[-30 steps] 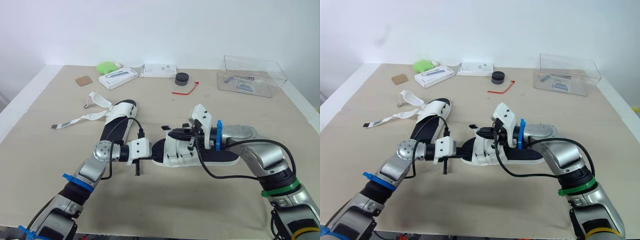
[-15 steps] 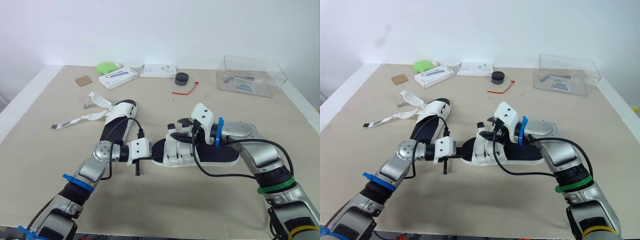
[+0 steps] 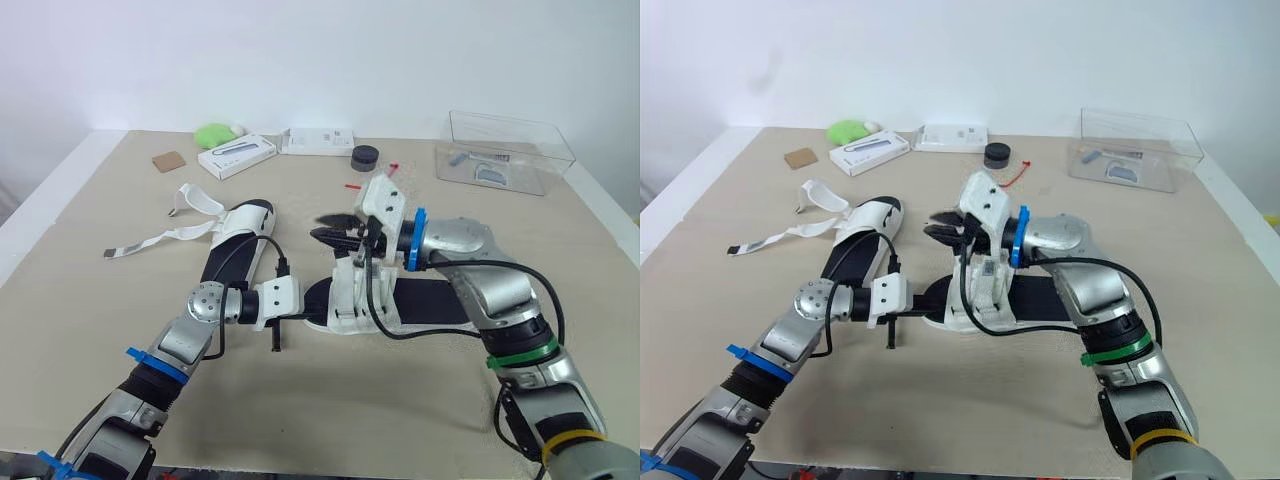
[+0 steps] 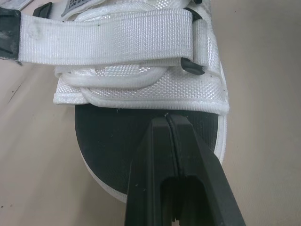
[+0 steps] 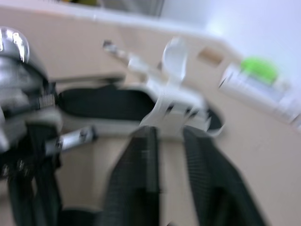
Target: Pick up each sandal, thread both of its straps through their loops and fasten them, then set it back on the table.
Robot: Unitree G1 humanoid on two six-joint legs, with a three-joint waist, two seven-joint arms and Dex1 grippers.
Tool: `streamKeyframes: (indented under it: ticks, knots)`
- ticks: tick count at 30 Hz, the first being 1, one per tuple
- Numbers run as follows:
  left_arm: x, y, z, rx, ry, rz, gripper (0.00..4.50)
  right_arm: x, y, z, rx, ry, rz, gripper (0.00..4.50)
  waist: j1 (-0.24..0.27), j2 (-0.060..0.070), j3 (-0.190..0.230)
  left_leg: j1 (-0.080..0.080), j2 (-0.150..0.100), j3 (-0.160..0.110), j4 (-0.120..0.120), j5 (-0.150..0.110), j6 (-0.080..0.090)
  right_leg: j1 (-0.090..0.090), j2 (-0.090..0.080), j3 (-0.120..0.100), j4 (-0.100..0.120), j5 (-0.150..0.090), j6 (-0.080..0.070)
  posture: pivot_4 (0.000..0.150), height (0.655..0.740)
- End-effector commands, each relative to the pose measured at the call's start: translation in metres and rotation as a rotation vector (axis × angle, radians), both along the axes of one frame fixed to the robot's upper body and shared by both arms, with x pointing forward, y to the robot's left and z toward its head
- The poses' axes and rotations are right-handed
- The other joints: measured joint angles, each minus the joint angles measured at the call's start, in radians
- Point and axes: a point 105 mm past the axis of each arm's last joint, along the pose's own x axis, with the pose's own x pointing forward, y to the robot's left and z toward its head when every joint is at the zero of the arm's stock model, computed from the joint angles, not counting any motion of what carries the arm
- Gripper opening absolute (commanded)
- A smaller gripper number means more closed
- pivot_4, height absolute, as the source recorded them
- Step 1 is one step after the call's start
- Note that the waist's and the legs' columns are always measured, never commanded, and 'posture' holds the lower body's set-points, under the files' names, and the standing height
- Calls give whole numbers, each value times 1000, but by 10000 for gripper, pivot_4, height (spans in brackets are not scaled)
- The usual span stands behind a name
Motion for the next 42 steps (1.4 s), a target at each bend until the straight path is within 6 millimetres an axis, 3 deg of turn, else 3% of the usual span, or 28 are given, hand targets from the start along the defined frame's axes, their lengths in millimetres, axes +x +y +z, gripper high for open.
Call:
streamKeyframes:
  ticks: [1, 5, 16, 19, 23, 27, 32, 34, 35, 37, 42]
  knots:
    - [-8, 9, -39, 118, 112, 14, 0, 8, -6, -8, -74, 81, -3, 256, 0, 0, 0, 0, 0, 0, 0, 0, 0, 0, 0, 0, 0, 0, 0, 1500, 7400]
    - [-7, 10, -39, 118, 109, 22, 0, 16, -23, -29, -241, 151, -27, 256, 0, 1, 0, 0, 0, 0, 0, 0, 0, 0, 0, 0, 0, 0, -1, 1500, 7400]
    - [-8, 11, -42, 118, 112, 29, 0, 15, -28, -42, -352, 155, 11, 256, 0, 1, 0, 0, 0, 0, 0, 0, 0, 0, 0, -1, 0, 0, 0, 1500, 7400]
    - [-8, 10, -41, 115, 111, 27, 0, 20, -29, -30, -333, 73, -1, 256, 0, 1, 0, 0, 0, 0, 0, 0, 0, 0, 0, -1, 0, 0, 0, 1500, 7400]
    - [-7, 6, -33, 77, 91, 19, 0, 30, -46, 20, -174, -50, -37, 256, 0, 2, 1, 0, 0, 0, 0, 0, 0, 0, 0, -1, 0, 0, 0, 1500, 7400]
    - [-2, 4, -17, 5, 53, 26, 0, 27, -75, 39, -106, -53, -49, 13342, 0, 2, 1, -2, -2, 0, 0, 0, 0, -1, -2, -1, 0, 0, 1, 1500, 7400]
    - [1, 1, 27, -168, -13, -3, 0, 19, -134, 24, -179, 15, -85, 36592, 1, 1, 4, -5, -3, 0, -2, 0, 0, -4, -4, -2, -1, 0, 2, 1500, 7400]
    - [1, 2, 40, -218, -29, -9, 5400, 17, -143, 18, -181, 33, -86, 44874, -1, 2, 7, -5, -3, 2, -2, -1, 1, -5, -4, -1, -1, 0, 2, 1500, 7400]
    - [0, 5, 50, -254, -21, -22, 7574, 15, -148, 12, -189, 49, -81, 45000, -5, 2, 9, -6, -3, 2, -2, -1, 1, -6, -4, -1, -1, 0, 2, 1500, 7400]
    - [-7, 18, 68, -291, -12, -63, 16133, 10, -156, -4, -183, 104, -65, 45000, -9, 2, 14, -6, -1, 3, -2, -1, 2, -7, -5, 1, -1, 0, 1, 1500, 7400]
    - [-27, 49, 91, -331, 73, -106, 37133, 6, -156, -28, -223, 124, 4, 45000, -18, 11, 22, -7, 1, 3, -3, -2, 1, -8, -2, 1, -1, 0, -1, 1500, 7400]
